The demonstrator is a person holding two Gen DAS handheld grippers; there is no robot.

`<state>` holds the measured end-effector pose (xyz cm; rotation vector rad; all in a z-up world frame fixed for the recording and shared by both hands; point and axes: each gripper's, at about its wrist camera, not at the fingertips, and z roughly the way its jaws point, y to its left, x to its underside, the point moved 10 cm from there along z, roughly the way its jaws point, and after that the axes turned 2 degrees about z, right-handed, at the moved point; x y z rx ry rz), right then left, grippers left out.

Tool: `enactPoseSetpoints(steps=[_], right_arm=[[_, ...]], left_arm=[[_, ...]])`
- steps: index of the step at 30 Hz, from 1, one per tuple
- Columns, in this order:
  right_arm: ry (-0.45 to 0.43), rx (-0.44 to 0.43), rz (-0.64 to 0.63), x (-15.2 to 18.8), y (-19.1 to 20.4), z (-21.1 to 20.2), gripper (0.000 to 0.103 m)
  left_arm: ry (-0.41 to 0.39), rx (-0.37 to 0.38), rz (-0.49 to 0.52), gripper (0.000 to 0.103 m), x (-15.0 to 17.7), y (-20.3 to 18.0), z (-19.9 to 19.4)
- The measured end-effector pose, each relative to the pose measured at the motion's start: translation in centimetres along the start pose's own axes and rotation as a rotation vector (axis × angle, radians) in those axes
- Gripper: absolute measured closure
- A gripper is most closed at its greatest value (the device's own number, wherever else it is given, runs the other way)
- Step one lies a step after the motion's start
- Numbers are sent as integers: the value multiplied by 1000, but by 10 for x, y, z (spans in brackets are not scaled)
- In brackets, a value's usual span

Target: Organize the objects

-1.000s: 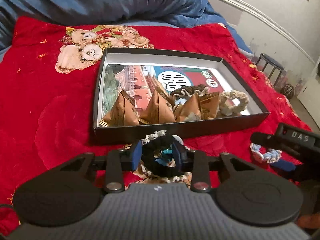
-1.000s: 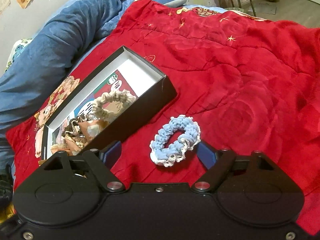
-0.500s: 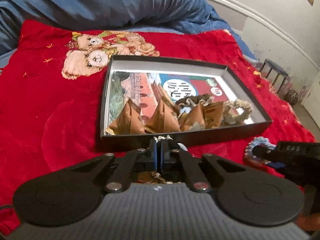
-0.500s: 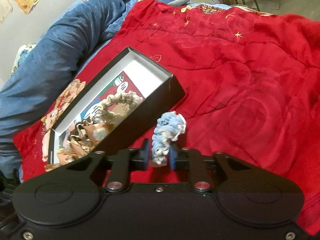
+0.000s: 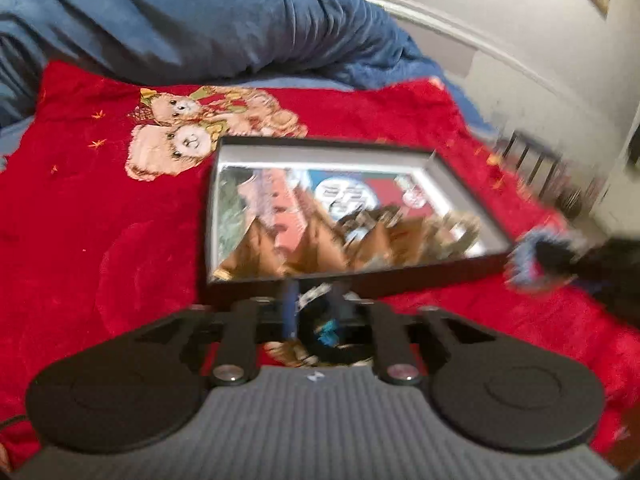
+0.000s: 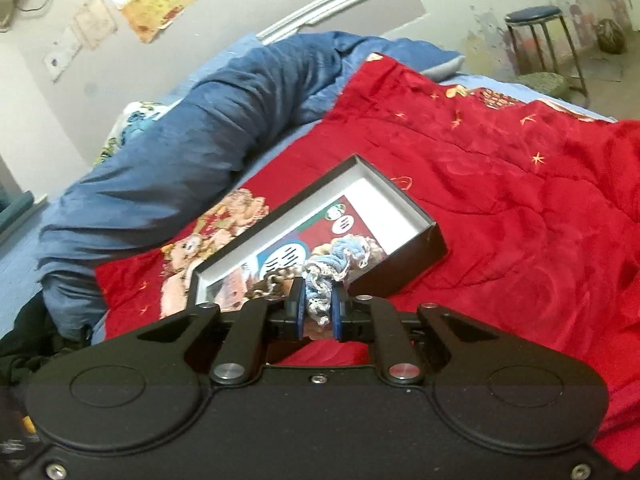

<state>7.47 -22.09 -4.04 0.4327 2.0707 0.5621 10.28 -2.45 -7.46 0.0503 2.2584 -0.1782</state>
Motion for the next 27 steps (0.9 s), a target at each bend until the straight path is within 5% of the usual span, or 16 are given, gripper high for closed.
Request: enactPoseSetpoints(steps=[6, 7, 8, 9, 19, 27], right_arm=[[12, -23, -30, 5, 11, -1, 90], [11, -27, -34, 5, 12, 0, 90], [9, -28, -38, 4, 13, 0, 90], [8, -27, -40, 4, 13, 0, 90], [-11, -38, 8, -4, 3, 3, 90], [-25, -73, 34, -8, 4, 4, 90]], left_arm=[[23, -73, 121, 50, 14, -9, 27], [21, -82, 144, 59, 14, -11, 30], [18, -96, 161, 84, 15, -11, 31], [16, -102, 172, 90, 16, -12, 33], [-94, -86, 183, 92, 3, -20, 5], [-202, 19, 112, 92, -18, -25, -26]])
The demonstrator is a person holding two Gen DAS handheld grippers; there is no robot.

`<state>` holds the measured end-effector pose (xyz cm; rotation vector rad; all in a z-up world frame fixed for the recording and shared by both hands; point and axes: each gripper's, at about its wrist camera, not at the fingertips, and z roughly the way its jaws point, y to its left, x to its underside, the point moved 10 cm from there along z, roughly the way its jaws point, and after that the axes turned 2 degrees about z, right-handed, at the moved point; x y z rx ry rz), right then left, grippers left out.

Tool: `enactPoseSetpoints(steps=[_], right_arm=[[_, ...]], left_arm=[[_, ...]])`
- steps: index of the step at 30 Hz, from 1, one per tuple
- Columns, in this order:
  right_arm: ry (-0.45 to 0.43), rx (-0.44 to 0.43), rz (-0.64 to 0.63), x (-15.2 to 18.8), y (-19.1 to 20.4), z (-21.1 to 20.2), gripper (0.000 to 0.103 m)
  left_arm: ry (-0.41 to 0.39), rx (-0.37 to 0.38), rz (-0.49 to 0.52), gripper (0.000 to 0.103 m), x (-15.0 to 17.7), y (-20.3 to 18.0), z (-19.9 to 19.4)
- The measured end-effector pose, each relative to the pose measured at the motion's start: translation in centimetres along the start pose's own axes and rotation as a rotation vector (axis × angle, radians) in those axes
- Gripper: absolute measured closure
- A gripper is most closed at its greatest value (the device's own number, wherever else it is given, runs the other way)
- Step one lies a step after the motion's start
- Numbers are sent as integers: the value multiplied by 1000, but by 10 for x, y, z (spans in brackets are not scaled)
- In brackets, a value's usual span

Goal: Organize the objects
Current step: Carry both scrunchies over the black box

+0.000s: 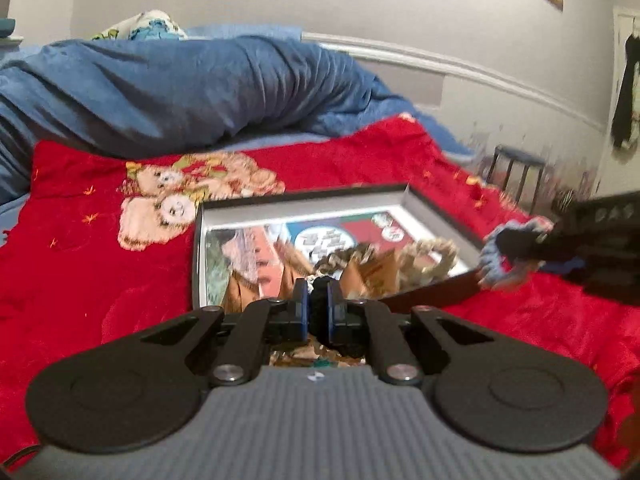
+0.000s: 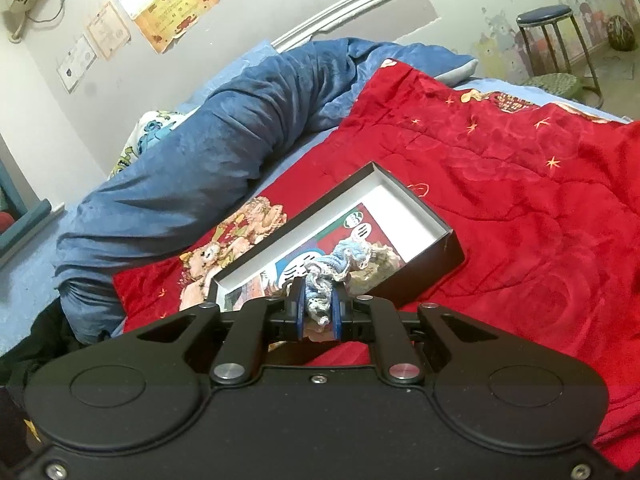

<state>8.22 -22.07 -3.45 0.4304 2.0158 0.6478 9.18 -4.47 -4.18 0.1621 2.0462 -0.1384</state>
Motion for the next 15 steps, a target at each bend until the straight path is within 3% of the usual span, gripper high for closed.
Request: enactPoseSetpoints(steps=[6, 10, 15], right_arm=[[-13, -31, 42, -2, -2, 2, 90], [-31, -50, -22, -11, 9, 4, 90], [-40, -114, -54, -29, 26, 13, 90]], left_arm=[[-33, -27, -1, 92, -8, 2, -6], [-63, -19, -3, 92, -19, 0, -8], [-93, 42, 68, 92, -50, -5, -4]])
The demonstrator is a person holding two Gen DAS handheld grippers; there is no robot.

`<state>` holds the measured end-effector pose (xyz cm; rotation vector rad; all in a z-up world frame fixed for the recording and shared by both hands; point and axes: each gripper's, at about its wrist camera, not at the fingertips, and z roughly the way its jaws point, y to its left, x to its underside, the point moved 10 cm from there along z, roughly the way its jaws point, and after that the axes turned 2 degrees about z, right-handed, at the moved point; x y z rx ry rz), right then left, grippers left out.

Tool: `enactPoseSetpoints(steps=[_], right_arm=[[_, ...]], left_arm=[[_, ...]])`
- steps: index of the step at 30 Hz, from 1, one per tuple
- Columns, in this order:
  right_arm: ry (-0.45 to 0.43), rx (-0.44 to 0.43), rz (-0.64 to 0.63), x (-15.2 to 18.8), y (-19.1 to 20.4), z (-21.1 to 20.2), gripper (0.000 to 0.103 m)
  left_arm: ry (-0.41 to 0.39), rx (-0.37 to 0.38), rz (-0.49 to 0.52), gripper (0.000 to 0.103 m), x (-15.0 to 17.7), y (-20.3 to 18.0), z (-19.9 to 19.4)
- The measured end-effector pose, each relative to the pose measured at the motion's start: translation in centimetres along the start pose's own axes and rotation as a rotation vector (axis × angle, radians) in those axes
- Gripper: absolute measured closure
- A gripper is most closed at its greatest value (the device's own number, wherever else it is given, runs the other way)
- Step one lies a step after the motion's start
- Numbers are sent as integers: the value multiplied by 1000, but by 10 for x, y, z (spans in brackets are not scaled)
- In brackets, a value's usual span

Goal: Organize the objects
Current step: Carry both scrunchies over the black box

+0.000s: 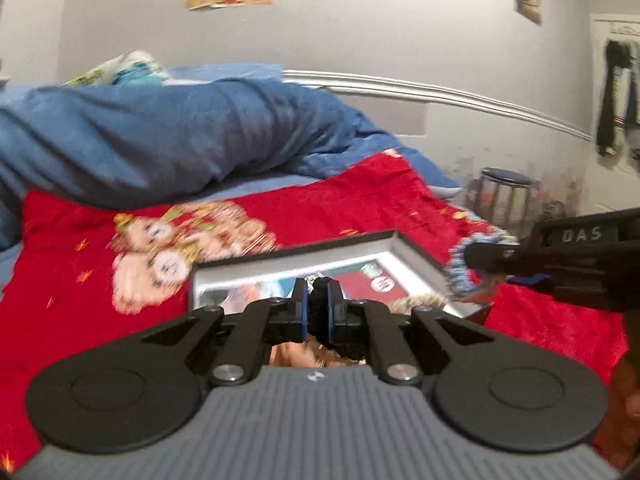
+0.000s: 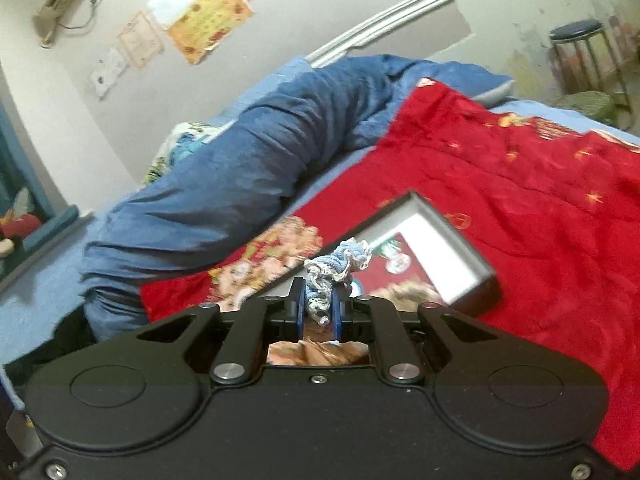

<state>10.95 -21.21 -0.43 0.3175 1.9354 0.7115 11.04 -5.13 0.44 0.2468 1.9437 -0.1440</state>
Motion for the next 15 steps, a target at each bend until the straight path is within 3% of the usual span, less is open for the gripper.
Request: enactPoseSetpoints(steps=[8, 15], right_arm=[[14, -18, -97, -14, 7, 11, 90], [-9, -10, -73, -29, -8, 10, 90]], left_arm=[[-43, 58, 13, 92, -38, 17, 21], [-101, -5, -6, 92, -48, 52, 35]])
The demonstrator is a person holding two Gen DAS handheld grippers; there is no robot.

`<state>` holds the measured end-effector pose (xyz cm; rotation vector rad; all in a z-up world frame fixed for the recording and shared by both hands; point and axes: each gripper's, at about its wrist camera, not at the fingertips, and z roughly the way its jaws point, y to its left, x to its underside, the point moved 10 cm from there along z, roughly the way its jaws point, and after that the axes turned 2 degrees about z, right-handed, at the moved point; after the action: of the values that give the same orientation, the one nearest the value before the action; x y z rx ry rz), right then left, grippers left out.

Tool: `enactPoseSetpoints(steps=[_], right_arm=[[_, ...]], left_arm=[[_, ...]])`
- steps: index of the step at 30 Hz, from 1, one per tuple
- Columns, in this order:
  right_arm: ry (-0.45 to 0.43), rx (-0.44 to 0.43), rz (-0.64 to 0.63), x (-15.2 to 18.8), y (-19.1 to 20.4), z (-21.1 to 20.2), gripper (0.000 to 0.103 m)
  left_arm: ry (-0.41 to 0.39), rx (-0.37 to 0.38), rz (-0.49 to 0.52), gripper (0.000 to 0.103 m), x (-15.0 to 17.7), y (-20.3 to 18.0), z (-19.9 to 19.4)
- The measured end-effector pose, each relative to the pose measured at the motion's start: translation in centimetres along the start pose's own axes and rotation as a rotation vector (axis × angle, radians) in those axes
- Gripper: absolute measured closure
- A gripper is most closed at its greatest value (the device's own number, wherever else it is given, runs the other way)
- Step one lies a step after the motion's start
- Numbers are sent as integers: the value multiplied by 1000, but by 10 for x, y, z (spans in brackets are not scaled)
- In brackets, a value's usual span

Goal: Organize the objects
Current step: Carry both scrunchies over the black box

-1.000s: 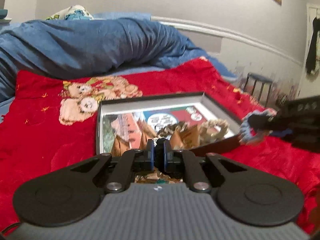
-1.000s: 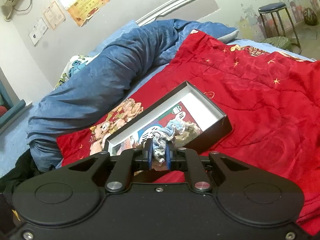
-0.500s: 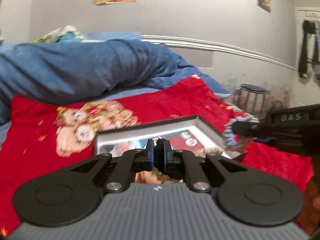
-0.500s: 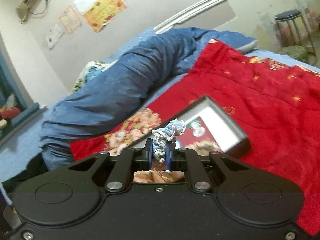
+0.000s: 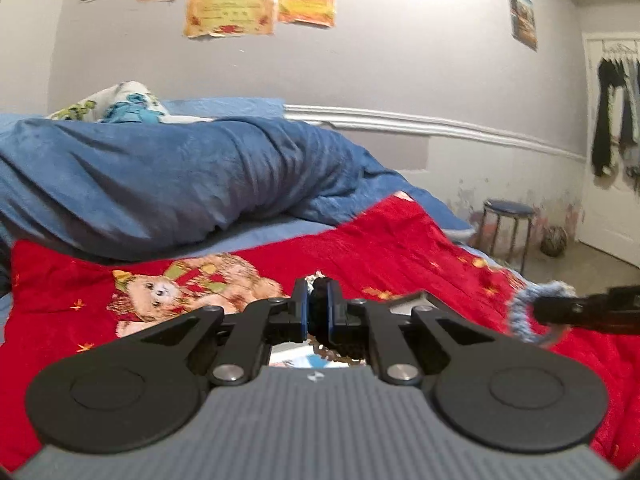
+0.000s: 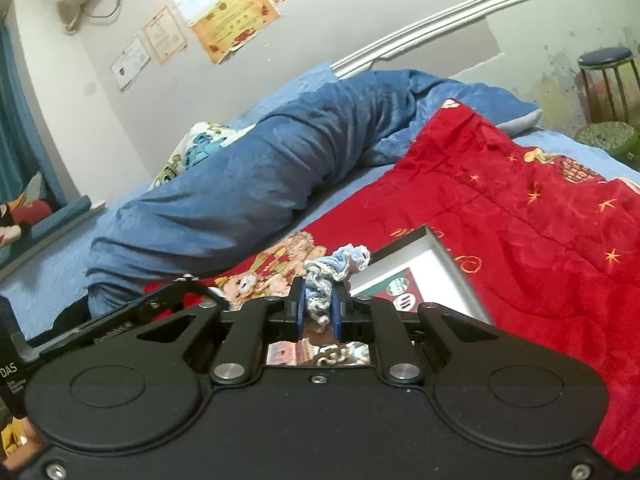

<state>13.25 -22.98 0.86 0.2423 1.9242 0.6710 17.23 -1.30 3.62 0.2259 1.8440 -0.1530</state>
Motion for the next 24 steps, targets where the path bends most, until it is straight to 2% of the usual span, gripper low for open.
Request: enactPoseSetpoints(steps=[2, 4, 6, 8, 11, 14, 16, 21, 24], right_arm=[[14, 9, 1, 1, -5, 5, 90], [22, 22, -2, 4, -8, 12, 90], [2, 83, -37, 7, -11, 18, 90], [-9, 124, -79, 12, -7, 21, 90], [-19, 125, -74, 16, 7, 24, 90], [-25, 103, -103, 12, 28, 27, 90], [-1, 92, -137, 10, 40, 34, 90], [82, -24, -96, 13, 53, 61, 90], [110, -59, -105, 17, 53, 84, 90]], left_arm=[[-6, -31, -29, 92, -2, 15, 0], [5, -31, -78, 92, -7, 27, 5], [5, -59, -86, 91, -10, 36, 9], [18, -64, -89, 91, -9, 41, 15], [65, -61, -114, 91, 0, 47, 23], [110, -34, -129, 91, 11, 51, 26], [109, -34, -116, 91, 13, 48, 24], [108, -28, -94, 91, 12, 41, 22], [132, -36, -91, 91, 17, 40, 27]])
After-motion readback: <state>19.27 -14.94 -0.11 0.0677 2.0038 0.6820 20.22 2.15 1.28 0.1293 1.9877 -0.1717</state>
